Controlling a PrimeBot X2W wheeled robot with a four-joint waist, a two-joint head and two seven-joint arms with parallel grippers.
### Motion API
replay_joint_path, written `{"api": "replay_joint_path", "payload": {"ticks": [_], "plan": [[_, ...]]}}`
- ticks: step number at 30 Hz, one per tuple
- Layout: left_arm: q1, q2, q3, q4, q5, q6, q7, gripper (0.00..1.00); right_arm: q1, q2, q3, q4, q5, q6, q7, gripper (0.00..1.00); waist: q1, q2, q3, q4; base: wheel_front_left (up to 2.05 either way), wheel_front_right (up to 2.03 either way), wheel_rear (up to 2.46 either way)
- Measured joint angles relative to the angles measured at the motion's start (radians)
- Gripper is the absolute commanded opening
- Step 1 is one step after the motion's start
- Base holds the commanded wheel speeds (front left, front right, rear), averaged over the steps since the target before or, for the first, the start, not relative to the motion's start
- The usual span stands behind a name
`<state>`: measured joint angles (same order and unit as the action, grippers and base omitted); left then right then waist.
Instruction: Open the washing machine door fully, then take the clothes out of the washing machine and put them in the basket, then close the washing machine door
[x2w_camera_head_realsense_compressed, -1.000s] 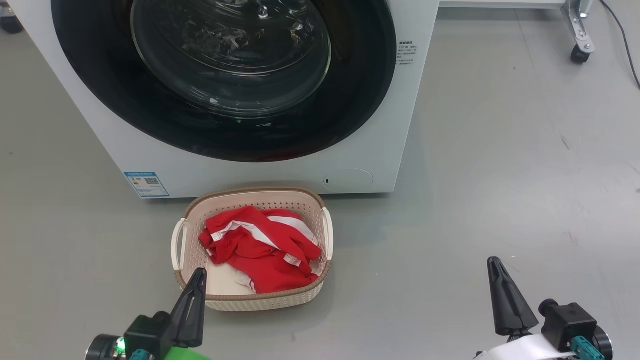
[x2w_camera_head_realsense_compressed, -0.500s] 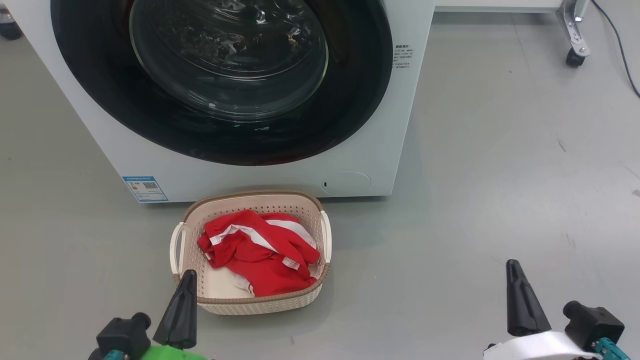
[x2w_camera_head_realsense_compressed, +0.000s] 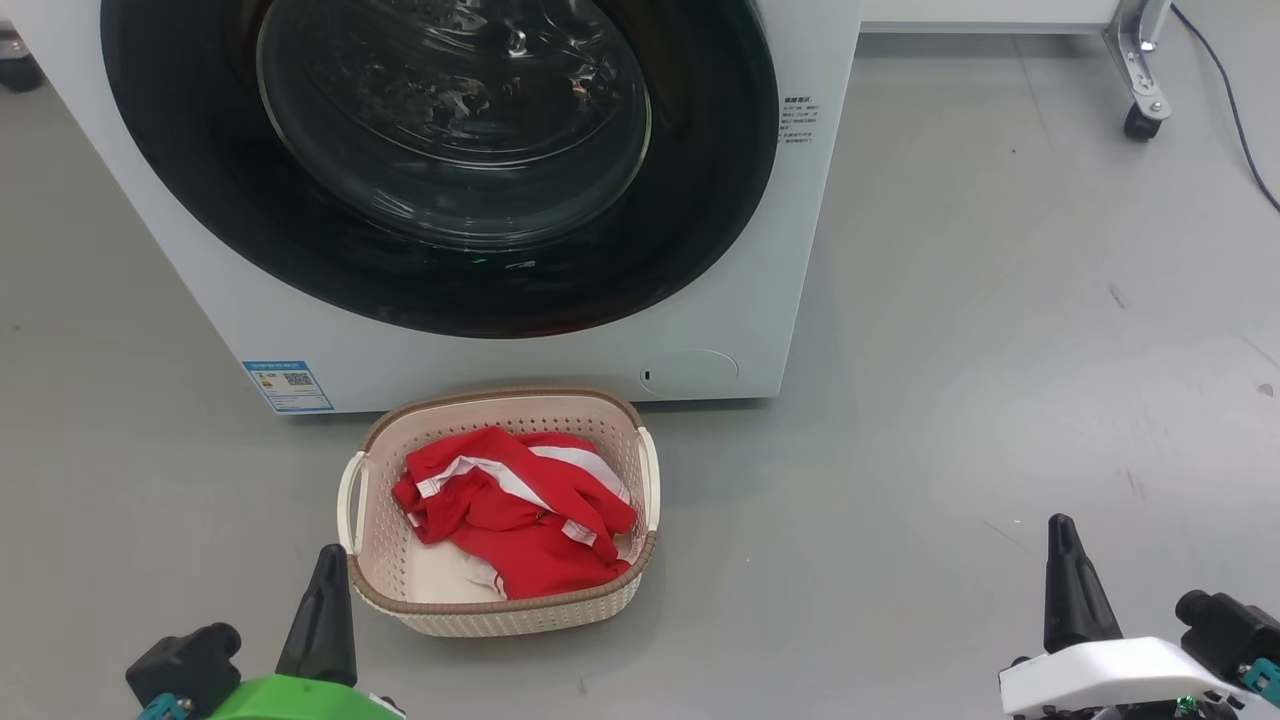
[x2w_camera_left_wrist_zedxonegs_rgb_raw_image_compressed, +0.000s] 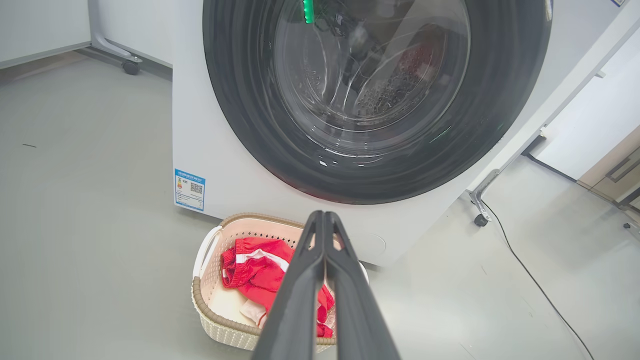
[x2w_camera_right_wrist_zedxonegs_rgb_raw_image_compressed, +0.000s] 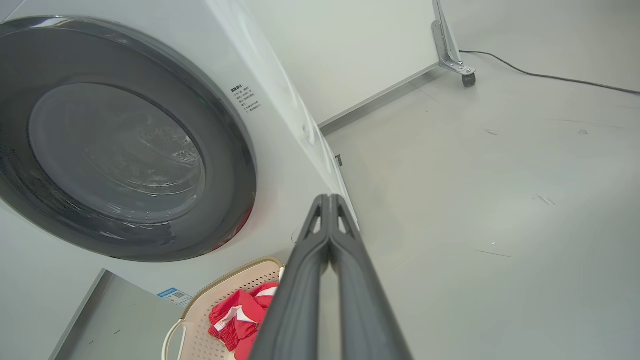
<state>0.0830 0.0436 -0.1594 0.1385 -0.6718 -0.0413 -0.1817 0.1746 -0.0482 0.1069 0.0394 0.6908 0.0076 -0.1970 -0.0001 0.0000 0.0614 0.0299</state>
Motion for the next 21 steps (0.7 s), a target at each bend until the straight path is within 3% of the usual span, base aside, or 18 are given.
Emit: {"api": "replay_joint_path", "payload": {"ticks": [21], "plan": [[-0.028, 0.018, 0.040, 0.025, -0.295, -0.018, 0.067, 0.00, -0.054, -0.023, -0.036, 0.048, 0.292, 0.020, 0.067, 0.00, 0.0000, 0.0000, -0.016, -0.008, 0.00, 0.00, 0.00]]}}
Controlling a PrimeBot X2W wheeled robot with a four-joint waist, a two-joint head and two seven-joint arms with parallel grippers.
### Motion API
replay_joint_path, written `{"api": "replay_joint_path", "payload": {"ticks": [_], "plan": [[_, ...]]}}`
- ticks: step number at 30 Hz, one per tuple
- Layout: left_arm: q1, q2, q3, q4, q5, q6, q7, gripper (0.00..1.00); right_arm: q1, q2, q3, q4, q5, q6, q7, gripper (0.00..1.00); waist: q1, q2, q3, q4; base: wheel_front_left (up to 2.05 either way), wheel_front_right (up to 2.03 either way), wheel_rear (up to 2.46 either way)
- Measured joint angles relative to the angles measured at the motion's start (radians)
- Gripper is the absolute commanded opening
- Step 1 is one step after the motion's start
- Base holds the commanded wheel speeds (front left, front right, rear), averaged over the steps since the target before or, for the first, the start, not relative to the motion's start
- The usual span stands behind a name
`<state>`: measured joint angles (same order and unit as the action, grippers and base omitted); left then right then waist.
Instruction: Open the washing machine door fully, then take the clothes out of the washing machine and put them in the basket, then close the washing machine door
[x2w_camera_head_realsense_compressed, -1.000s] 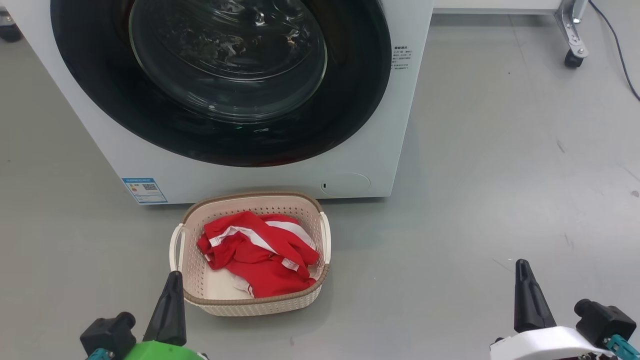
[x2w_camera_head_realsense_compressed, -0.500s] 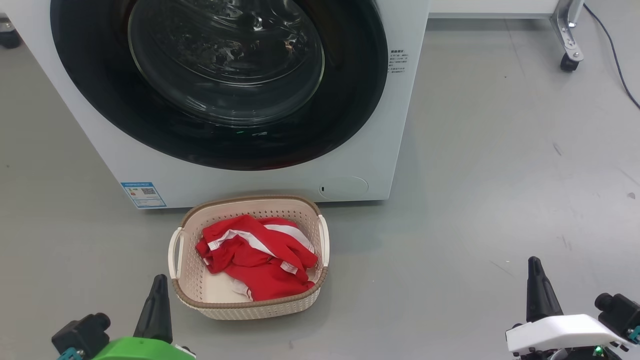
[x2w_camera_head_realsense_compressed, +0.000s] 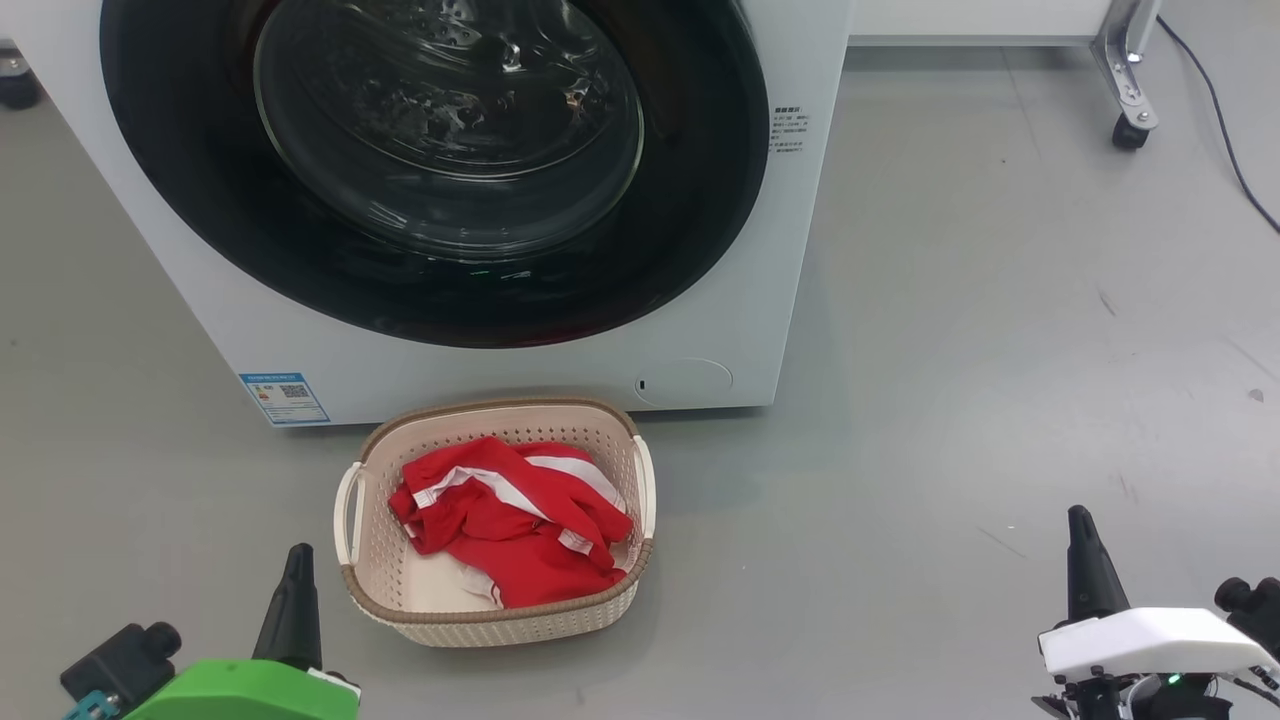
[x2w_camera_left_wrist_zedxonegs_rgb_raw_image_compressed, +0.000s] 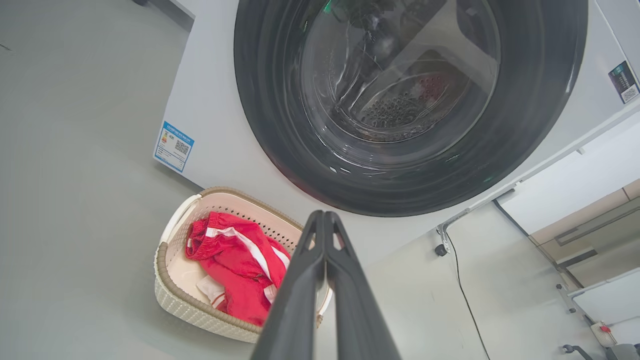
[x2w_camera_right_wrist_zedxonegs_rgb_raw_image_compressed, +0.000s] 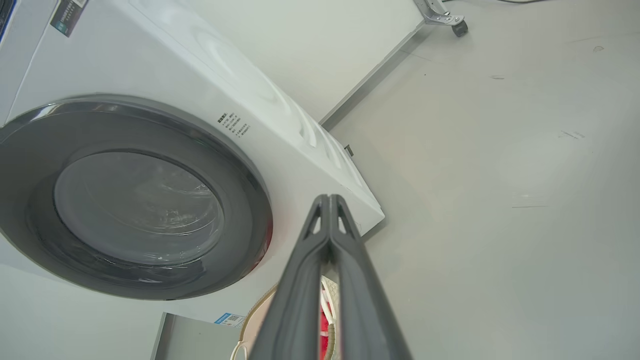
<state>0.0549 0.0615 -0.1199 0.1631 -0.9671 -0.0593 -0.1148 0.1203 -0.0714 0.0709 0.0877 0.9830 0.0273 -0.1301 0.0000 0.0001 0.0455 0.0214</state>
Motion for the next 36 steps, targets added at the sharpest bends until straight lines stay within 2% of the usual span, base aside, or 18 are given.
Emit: {"api": "replay_joint_path", "payload": {"ticks": [36], "plan": [[-0.061, 0.025, 0.067, 0.059, -0.514, -0.035, 0.105, 0.00, -0.107, -0.031, -0.058, 0.105, 0.515, 0.054, 0.100, 0.00, 0.0000, 0.0000, -0.030, -0.015, 0.00, 0.00, 0.00]]}}
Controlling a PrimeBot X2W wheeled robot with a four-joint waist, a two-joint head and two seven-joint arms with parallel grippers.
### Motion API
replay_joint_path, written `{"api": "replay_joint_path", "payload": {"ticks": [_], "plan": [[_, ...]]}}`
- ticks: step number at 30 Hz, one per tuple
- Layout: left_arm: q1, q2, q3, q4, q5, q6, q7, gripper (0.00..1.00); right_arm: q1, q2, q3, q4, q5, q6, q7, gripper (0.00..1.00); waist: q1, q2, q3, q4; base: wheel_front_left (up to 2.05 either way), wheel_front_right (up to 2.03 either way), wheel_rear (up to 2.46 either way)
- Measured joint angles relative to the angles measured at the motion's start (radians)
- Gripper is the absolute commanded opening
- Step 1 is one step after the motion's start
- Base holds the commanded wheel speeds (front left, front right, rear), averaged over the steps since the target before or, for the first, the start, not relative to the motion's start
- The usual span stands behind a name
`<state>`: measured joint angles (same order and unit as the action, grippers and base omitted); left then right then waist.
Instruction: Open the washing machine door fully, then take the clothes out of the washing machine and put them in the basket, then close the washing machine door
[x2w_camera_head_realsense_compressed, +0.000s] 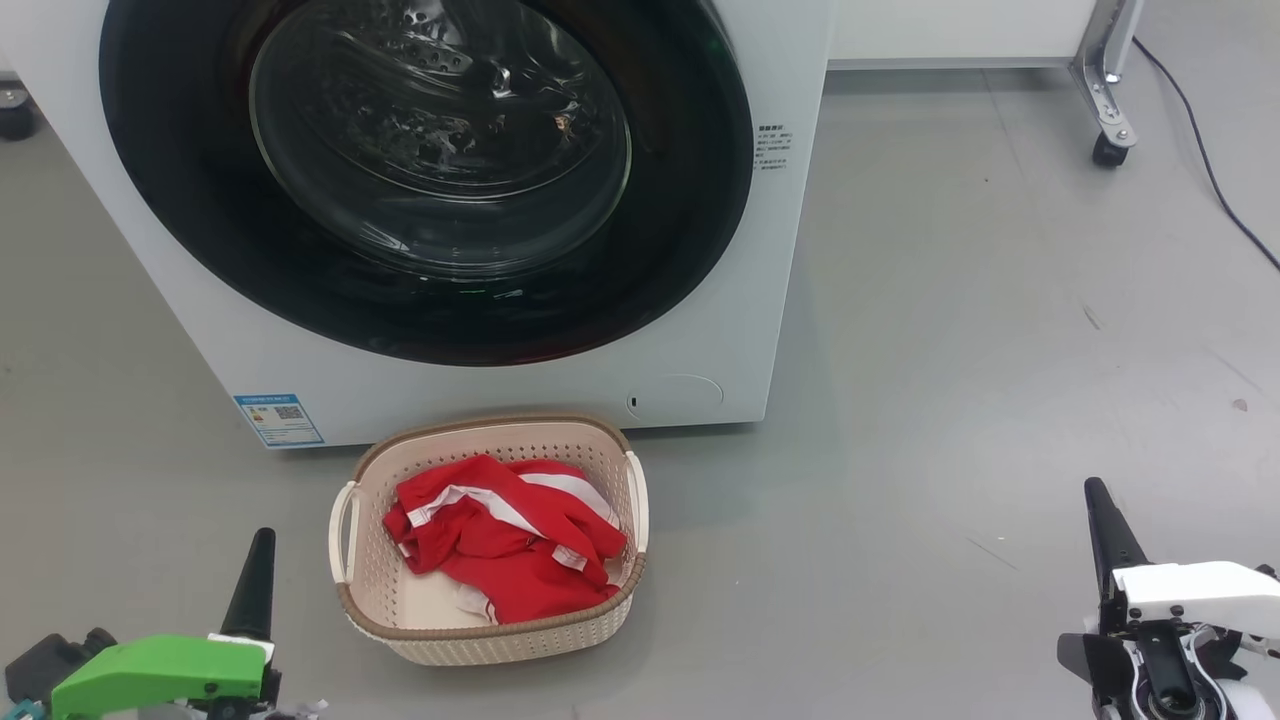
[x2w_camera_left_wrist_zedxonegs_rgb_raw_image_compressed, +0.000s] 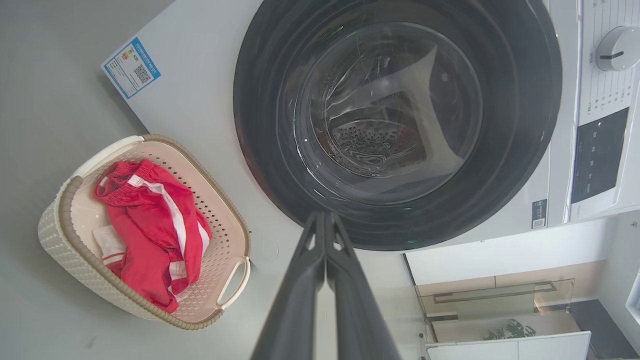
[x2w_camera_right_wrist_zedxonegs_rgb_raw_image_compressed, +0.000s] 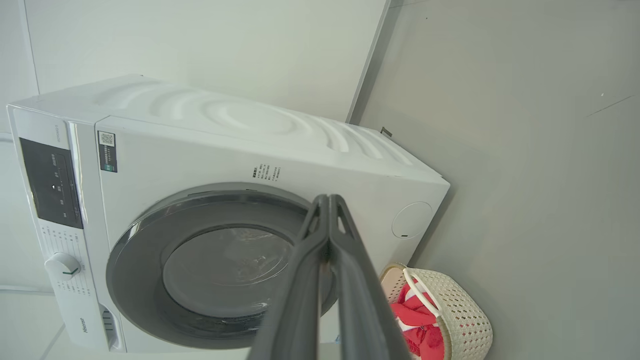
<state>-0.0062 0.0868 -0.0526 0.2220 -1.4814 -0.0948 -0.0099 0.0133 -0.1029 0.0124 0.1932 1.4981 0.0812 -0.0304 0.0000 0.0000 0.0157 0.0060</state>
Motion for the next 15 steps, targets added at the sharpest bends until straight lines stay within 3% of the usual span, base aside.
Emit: {"api": "replay_joint_path", "payload": {"ticks": [15], "plan": [[-0.027, 0.009, 0.026, 0.025, -0.197, -0.017, 0.036, 0.00, -0.047, -0.012, -0.024, 0.042, 0.201, 0.023, 0.042, 0.00, 0.0000, 0.0000, -0.011, -0.006, 0.00, 0.00, 0.00]]}}
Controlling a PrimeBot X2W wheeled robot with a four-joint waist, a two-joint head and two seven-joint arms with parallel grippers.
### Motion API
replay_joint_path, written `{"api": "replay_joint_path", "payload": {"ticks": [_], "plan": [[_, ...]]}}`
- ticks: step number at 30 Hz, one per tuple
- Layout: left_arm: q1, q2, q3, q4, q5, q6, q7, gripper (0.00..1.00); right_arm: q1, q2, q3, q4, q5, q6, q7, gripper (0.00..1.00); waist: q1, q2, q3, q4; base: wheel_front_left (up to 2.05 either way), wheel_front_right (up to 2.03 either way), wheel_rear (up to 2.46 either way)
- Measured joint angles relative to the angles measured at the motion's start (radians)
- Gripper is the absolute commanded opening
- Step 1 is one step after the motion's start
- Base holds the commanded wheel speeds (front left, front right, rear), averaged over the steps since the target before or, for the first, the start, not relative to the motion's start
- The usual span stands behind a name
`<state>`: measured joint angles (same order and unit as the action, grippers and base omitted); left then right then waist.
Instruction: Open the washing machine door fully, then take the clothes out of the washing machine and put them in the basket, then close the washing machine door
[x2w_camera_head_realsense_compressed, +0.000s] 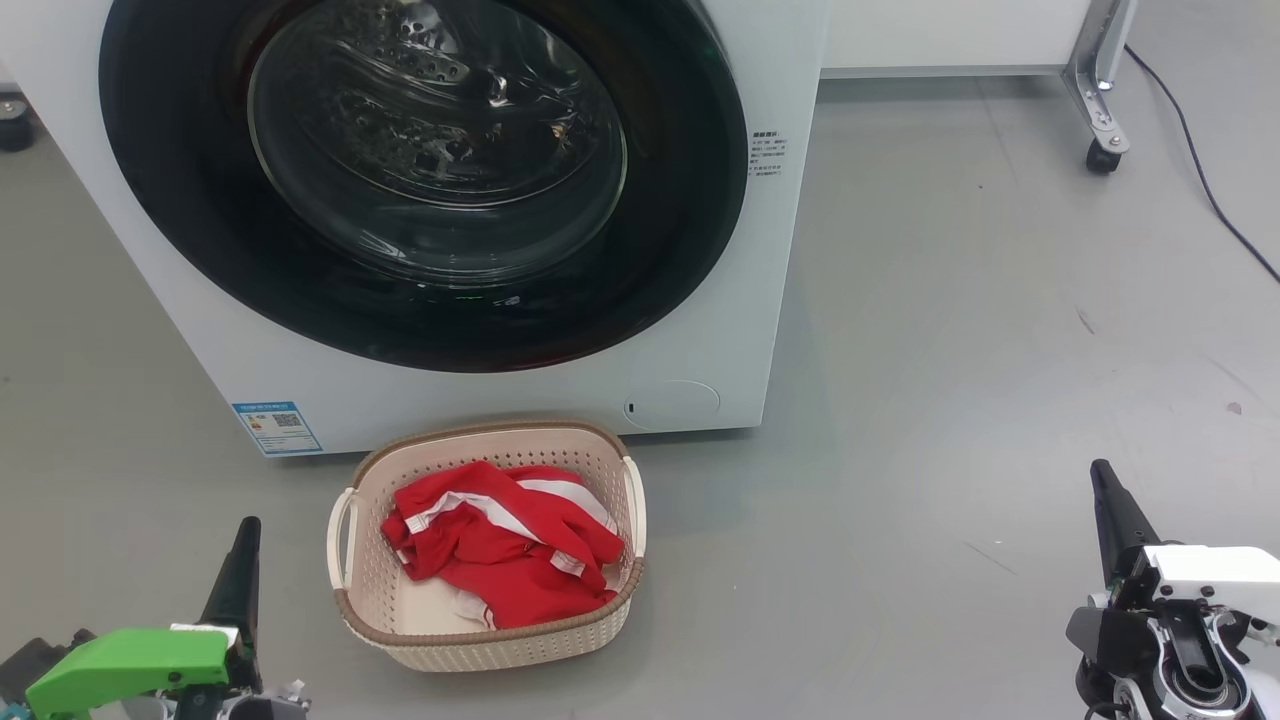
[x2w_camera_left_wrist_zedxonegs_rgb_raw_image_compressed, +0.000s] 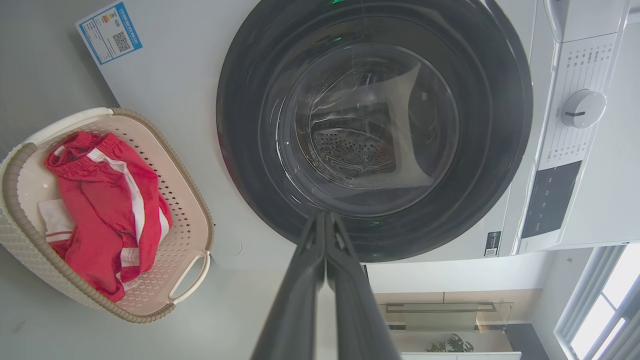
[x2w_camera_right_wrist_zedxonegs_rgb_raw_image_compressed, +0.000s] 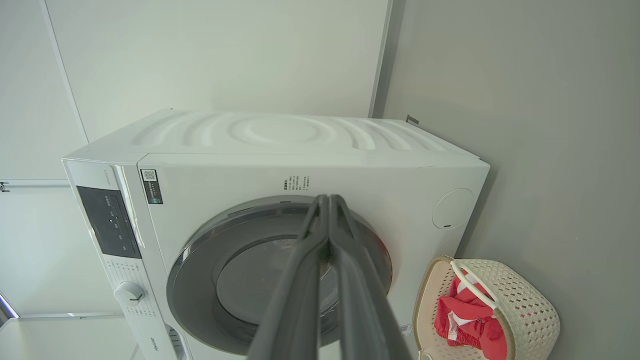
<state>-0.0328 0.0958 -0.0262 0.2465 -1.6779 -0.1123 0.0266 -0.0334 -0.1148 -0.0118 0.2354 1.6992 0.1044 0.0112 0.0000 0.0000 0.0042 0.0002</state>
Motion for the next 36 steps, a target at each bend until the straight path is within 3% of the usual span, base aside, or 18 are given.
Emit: {"api": "replay_joint_path", "payload": {"ticks": [36], "plan": [[-0.010, 0.001, 0.006, 0.018, 0.000, -0.007, 0.005, 0.00, -0.011, -0.001, -0.004, 0.026, 0.001, 0.009, 0.002, 0.00, 0.0000, 0.0000, -0.001, 0.000, 0.00, 0.00, 0.00]]}}
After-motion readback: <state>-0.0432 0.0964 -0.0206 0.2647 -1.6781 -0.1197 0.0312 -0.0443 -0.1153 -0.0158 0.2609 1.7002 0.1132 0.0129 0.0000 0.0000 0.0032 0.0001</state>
